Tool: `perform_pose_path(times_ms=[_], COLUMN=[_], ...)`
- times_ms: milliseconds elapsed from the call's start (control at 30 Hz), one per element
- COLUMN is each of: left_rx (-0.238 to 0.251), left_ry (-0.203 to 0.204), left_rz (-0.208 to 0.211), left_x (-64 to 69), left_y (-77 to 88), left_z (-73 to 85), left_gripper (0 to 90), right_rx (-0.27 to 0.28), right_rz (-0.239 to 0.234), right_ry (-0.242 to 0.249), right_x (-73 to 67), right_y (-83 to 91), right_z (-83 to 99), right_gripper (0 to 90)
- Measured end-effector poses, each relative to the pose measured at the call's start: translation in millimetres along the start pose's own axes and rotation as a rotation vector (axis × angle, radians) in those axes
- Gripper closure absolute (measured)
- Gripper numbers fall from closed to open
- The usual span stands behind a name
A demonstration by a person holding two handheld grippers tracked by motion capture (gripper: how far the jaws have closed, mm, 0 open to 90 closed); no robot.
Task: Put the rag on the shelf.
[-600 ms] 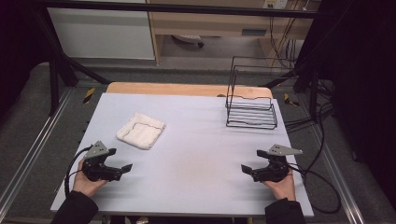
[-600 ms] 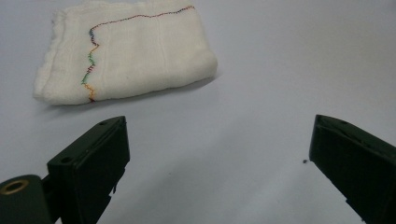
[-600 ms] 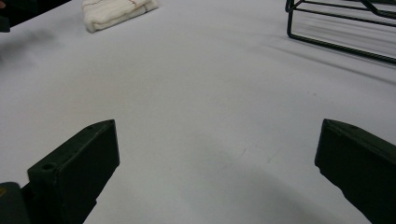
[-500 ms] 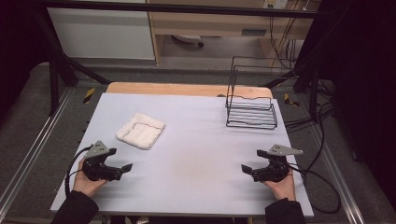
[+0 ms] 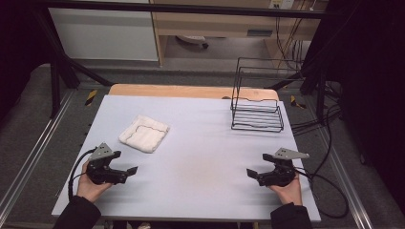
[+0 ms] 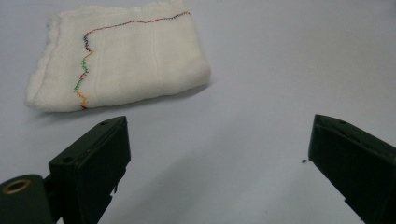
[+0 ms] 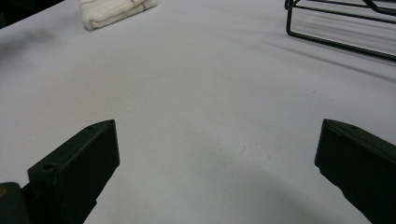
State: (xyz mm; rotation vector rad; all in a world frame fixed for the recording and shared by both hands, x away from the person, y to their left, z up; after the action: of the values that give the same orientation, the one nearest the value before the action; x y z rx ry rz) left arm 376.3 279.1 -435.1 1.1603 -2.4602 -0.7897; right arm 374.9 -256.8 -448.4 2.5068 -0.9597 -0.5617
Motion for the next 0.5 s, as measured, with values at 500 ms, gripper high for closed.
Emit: perform_pose_path(times_ms=[500], left_rx=[-0.054], left_ry=[0.015], left_rz=[-0.063], left_x=[13.4], left_y=[-25.0], left_z=[-32.5], left_gripper=[18.7], right_rx=[-0.008], right_rz=[0.005], right_ry=[0.004], right_x=[-1.0], right_y=[-0.3], right_z=[1.1], right_gripper=[0.6])
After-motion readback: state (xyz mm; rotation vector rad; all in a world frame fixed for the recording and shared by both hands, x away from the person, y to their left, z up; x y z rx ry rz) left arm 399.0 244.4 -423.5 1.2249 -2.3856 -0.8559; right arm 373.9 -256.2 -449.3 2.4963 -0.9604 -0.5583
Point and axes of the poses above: each handheld gripper's, and its own axes: y roughly backward along the jaws, z roughly out of its underside, x roughly to its right, the point moved 2 cm from there along -y, roughly forward along the jaws, and after that the axes turned 3 degrees about -z, right-handed, at the moved point
